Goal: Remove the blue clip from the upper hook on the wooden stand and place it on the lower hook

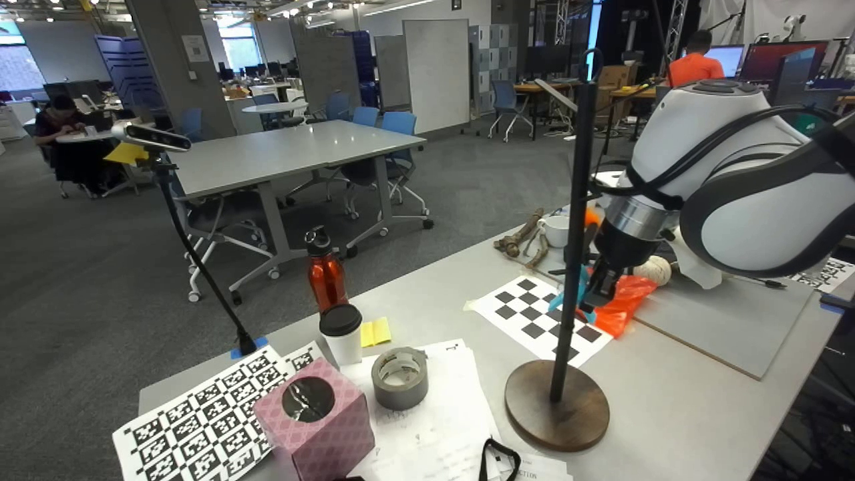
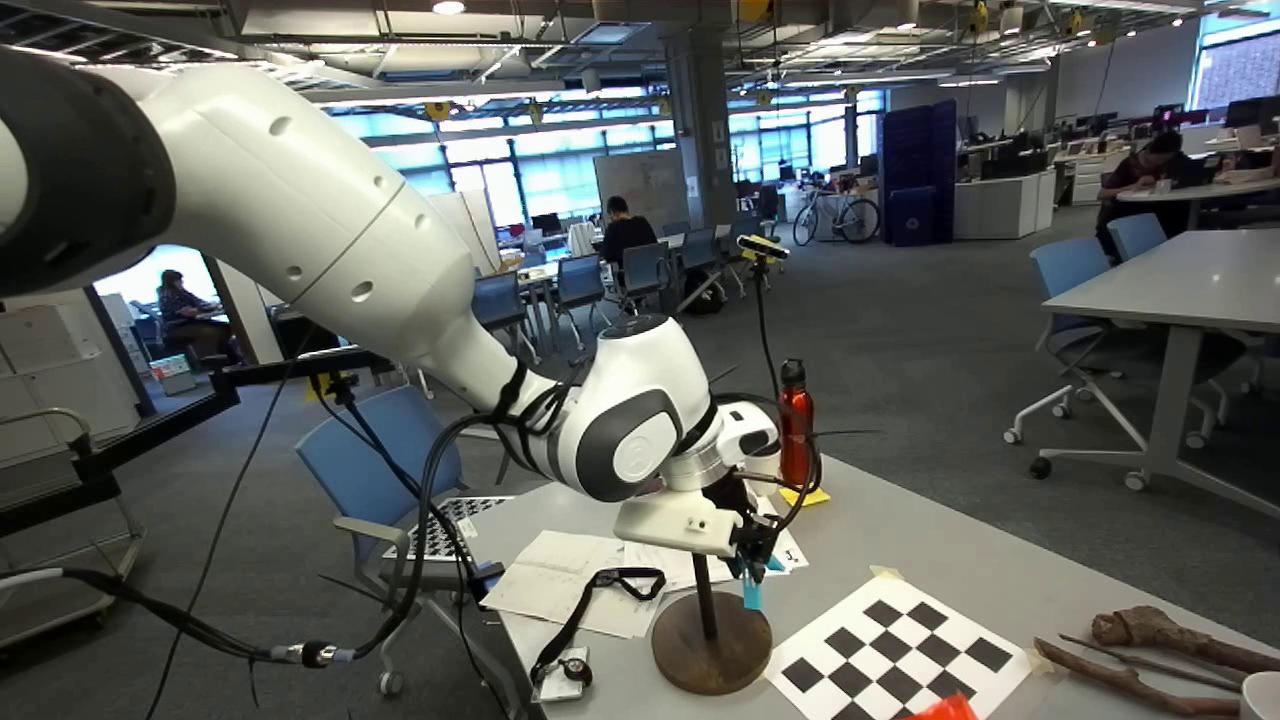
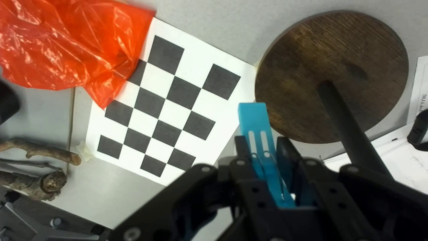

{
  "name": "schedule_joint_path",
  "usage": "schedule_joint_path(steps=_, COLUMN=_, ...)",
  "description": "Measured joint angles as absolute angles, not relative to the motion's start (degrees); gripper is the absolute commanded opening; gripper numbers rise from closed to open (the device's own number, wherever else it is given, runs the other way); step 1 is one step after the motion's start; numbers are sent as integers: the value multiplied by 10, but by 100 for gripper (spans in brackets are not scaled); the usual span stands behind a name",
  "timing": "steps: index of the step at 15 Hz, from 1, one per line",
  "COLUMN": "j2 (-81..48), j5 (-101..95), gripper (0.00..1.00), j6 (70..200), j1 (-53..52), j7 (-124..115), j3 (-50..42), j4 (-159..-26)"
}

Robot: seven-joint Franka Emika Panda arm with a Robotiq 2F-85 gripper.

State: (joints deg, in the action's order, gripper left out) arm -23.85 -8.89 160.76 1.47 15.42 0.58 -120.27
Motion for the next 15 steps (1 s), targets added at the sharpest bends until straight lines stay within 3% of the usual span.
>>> schedule_joint_path(steps=1, j2=-241, j5=-87, gripper=51, j6=1608, j1=15, j7=154, j3=7, j4=-1203)
schedule_joint_path(steps=2, j2=-242, j5=-85, gripper=52, j6=1608, j1=15, j7=154, j3=7, j4=-1203)
schedule_joint_path(steps=8, j2=-244, j5=-81, gripper=96, j6=1608, j1=18, j7=142, j3=7, j4=-1203)
schedule_joint_path(steps=15, j2=-239, j5=-53, gripper=100, j6=1608, j1=22, j7=142, j3=18, j4=-1204)
